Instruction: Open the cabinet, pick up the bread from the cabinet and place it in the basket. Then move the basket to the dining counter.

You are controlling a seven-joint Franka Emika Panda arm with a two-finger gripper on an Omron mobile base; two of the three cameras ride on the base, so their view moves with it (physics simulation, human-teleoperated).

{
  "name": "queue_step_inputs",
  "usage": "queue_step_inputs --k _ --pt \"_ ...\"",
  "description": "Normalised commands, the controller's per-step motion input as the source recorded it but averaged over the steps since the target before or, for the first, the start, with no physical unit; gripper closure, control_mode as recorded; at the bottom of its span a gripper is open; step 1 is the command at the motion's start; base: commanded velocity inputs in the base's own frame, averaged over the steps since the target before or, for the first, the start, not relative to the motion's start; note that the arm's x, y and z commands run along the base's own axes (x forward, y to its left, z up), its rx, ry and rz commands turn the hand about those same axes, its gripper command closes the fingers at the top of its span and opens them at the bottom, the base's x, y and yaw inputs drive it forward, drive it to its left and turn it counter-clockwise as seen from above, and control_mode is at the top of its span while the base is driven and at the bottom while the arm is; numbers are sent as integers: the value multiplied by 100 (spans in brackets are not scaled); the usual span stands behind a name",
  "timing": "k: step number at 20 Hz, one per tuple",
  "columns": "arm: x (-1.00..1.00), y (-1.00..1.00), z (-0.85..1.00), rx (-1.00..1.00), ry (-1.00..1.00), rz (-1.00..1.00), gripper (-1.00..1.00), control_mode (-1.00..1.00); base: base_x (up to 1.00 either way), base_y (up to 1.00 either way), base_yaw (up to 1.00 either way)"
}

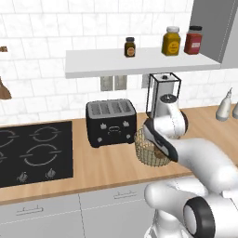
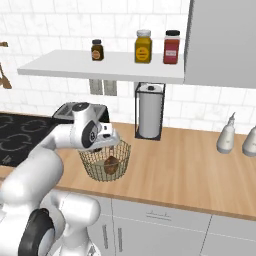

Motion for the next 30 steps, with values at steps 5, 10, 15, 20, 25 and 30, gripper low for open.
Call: queue_step_inputs --k 5,10,15,20,25,30 --pt "-65 34 6 0 5 1 -100 -100 0 0 0" --pt "-17 40 4 0 8 5 -100 -100 0 0 0" --pt "36 9 -8 0 10 10 -100 -100 0 0 0" --pt "37 0 -32 -1 1 12 -100 -100 0 0 0" --pt "32 0 -46 -3 1 13 -100 -100 0 0 0" --pt "18 0 -33 -2 0 11 100 -100 0 0 0"
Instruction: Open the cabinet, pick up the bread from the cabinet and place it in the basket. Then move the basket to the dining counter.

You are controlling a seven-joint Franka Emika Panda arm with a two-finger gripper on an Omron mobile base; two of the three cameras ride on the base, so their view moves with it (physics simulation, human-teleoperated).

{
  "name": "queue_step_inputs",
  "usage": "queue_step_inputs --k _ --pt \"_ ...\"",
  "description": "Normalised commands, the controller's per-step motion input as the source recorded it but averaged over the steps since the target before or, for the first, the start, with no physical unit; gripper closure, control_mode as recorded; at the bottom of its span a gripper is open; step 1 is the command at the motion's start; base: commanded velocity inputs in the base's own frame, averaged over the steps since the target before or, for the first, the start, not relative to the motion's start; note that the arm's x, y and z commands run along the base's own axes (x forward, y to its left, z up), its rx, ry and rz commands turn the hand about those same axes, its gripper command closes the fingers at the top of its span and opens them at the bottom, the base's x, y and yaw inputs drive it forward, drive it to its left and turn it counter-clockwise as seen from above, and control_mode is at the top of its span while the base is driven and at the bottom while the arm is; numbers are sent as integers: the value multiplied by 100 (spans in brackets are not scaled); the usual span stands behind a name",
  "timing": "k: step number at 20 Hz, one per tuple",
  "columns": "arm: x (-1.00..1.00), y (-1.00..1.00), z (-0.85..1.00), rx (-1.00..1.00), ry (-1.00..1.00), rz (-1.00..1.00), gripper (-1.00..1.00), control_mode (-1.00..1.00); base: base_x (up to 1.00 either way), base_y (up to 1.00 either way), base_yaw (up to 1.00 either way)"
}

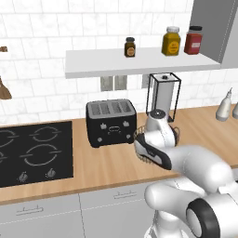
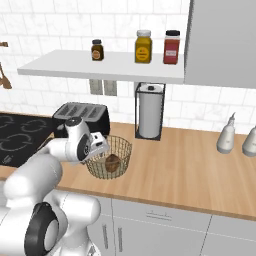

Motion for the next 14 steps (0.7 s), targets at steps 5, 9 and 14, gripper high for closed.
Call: queue_step_inputs --k 5,9,14 --pt "0 0 -20 0 3 1 100 -100 0 0 0" --pt "-2 -3 -12 -6 0 2 100 -100 0 0 0" --pt "-36 0 57 -17 -14 11 100 -100 0 0 0"
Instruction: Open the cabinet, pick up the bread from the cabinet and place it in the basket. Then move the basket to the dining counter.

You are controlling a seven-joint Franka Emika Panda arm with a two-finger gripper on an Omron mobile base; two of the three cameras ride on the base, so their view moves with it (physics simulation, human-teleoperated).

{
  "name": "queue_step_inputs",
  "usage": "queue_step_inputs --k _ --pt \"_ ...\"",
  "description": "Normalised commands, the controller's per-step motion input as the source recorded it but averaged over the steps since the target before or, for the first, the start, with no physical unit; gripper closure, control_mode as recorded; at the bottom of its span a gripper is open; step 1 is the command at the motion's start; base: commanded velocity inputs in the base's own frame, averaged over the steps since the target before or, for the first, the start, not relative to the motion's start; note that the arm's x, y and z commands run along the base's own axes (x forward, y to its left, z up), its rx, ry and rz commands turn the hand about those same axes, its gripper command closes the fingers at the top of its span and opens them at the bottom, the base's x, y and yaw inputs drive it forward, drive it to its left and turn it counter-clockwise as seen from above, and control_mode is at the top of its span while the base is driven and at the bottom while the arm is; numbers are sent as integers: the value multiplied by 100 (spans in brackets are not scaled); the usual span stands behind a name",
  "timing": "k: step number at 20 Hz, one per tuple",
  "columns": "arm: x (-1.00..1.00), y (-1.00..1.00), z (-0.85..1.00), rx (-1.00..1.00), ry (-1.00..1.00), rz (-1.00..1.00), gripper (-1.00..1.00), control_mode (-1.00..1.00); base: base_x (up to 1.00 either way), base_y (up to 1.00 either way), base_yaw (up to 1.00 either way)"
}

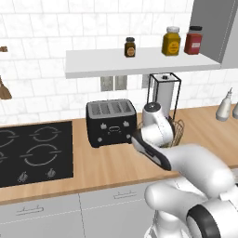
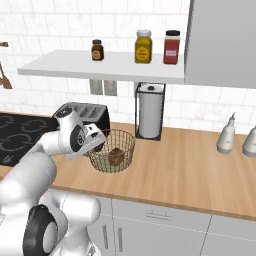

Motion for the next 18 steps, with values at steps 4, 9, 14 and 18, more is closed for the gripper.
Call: queue_step_inputs --k 4,9,14,18 --pt "-81 -2 100 -11 -20 7 100 -100 0 0 0" --pt "-88 0 91 -2 1 0 100 -100 0 0 0" --pt "-85 0 99 0 0 0 100 -100 0 0 0" --pt "-64 0 86 6 0 0 100 -100 0 0 0"
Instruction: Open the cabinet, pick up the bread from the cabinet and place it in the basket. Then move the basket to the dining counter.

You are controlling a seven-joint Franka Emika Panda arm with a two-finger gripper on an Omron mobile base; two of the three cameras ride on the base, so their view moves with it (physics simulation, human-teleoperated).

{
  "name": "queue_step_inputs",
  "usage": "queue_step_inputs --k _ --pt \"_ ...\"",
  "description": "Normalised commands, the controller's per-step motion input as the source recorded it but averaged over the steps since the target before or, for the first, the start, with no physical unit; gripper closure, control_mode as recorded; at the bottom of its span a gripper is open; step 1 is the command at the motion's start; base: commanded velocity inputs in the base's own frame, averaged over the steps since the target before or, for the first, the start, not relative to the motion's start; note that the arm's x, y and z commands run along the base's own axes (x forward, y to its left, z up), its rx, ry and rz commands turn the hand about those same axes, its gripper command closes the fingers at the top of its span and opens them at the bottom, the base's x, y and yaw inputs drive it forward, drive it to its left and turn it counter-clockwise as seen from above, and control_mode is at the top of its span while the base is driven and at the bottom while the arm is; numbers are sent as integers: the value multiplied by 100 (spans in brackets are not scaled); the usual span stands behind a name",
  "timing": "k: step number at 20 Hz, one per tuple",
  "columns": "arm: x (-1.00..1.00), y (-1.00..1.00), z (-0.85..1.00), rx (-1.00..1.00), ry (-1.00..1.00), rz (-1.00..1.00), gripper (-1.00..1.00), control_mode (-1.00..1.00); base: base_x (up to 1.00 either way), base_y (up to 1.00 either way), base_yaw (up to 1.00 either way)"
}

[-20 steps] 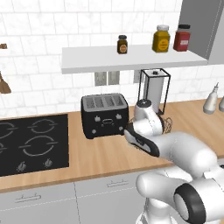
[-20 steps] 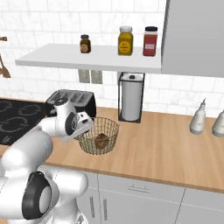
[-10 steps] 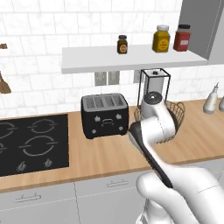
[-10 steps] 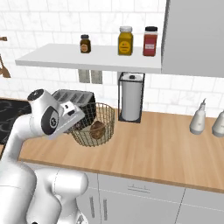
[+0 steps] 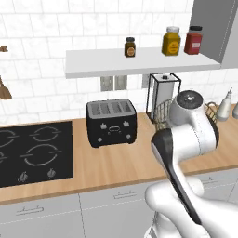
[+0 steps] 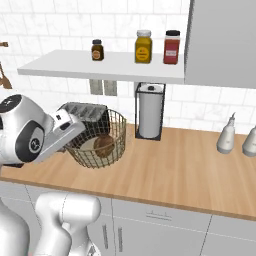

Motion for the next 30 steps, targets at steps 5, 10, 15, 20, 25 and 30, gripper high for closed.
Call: queue_step_inputs --k 5,10,15,20,25,30 --pt "-56 0 29 8 0 0 100 100 -40 0 0" --pt "0 0 0 0 0 0 100 100 -99 0 3" --pt "0 0 0 0 0 0 100 100 -37 9 66" --pt "0 0 0 0 0 0 100 100 -5 7 93" --pt "0 0 0 0 0 0 100 100 -11 1 96" --pt "0 0 0 0 0 0 100 100 -2 0 99"
